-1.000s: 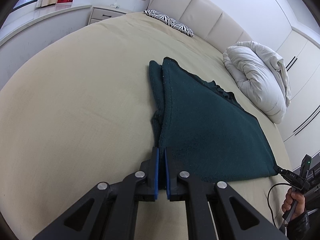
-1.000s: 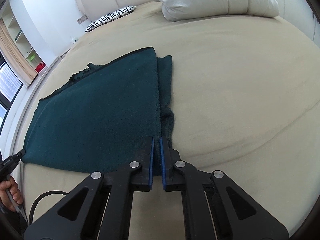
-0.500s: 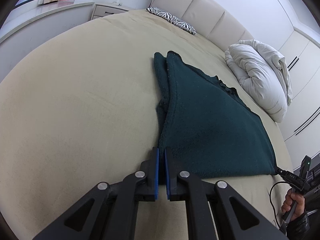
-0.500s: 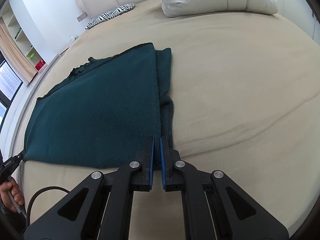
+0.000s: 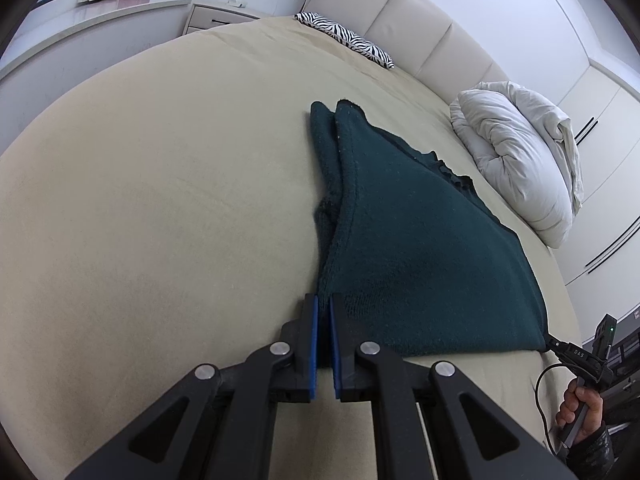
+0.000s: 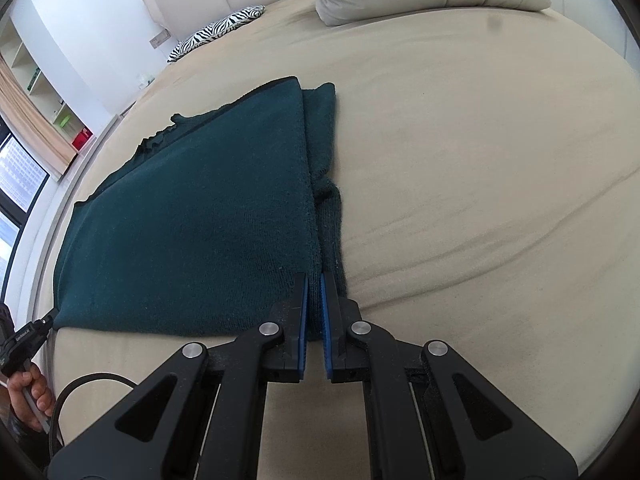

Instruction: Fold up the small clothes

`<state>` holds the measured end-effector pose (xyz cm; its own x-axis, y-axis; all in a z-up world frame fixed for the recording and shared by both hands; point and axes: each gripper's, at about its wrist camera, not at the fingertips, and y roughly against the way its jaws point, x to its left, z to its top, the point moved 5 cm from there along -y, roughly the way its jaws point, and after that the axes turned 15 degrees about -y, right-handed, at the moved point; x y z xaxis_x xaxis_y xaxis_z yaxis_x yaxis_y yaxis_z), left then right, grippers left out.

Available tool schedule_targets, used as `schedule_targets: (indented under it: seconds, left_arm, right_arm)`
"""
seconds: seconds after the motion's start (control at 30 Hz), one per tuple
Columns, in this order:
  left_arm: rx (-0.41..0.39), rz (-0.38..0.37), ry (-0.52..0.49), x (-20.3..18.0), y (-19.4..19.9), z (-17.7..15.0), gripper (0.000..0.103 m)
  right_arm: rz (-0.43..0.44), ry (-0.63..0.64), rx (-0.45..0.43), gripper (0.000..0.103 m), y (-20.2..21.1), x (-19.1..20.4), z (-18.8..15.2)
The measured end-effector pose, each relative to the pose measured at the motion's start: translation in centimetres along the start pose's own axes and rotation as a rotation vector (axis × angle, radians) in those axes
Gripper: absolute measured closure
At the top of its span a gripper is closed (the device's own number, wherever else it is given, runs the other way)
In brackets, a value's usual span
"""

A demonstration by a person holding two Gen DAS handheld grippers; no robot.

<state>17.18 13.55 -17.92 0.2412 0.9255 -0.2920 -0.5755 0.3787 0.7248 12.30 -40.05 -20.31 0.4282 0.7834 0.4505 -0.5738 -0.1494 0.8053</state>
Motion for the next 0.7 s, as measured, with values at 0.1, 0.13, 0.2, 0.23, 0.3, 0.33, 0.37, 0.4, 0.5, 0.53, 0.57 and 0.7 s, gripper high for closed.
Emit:
schedule_targets:
  seconds: [0.1, 0.13, 0.2, 0.23, 0.3, 0.33, 0.37, 0.4, 0.5, 0.53, 0.57, 0.7]
  left_arm:
    - [0.003, 0.002, 0.006, 0.15, -0.02, -0.04, 0.092]
    - [0.005, -0.002, 0.014, 0.24, -0.01, -0.08, 0.092]
    - [-0.002, -0.017, 0.028, 0.39, 0.24, -0.14, 0.089]
    - [-0.004, -0.022, 0.032, 0.49, 0.28, -0.14, 0.089]
    - [-0.009, -0.029, 0.046, 0.64, 0.50, -0.24, 0.088]
    - [-0.011, -0.031, 0.052, 0.65, 0.55, -0.23, 0.087]
    - [-0.011, -0.030, 0.054, 0.63, 0.56, -0.22, 0.087]
    - [-0.010, -0.025, 0.051, 0.57, 0.53, -0.24, 0.087]
    - [-0.005, -0.012, 0.046, 0.50, 0.38, -0.24, 0.087]
    - [-0.003, -0.010, 0.047, 0.53, 0.37, -0.22, 0.087]
    - [-0.002, -0.007, 0.047, 0.54, 0.28, -0.13, 0.088]
    - [0.008, 0.010, 0.026, 0.24, 0.05, 0.13, 0.093]
  right_arm:
    - [0.000, -0.004, 0.000, 0.098, 0.00, -0.03, 0.00]
    - [0.002, -0.005, 0.001, 0.098, 0.01, 0.03, -0.01]
    - [0.009, -0.004, 0.012, 0.096, -0.07, 0.04, -0.07]
    - [0.012, -0.006, 0.017, 0.096, -0.07, 0.01, -0.12]
    - [0.021, -0.012, 0.025, 0.096, 0.00, -0.04, -0.14]
    - [0.026, -0.011, 0.024, 0.096, 0.05, -0.07, -0.11]
    - [0.028, -0.007, 0.023, 0.096, 0.07, -0.09, -0.15]
    - [0.030, -0.003, 0.021, 0.096, 0.05, -0.03, -0.25]
    - [0.008, 0.034, 0.013, 0.097, -0.09, 0.29, -0.59]
    - [-0.002, 0.043, 0.008, 0.098, -0.02, 0.44, -0.73]
    - [-0.009, 0.045, 0.006, 0.098, 0.01, 0.52, -0.72]
    - [-0.012, 0.027, 0.014, 0.098, 0.24, 0.32, -0.72]
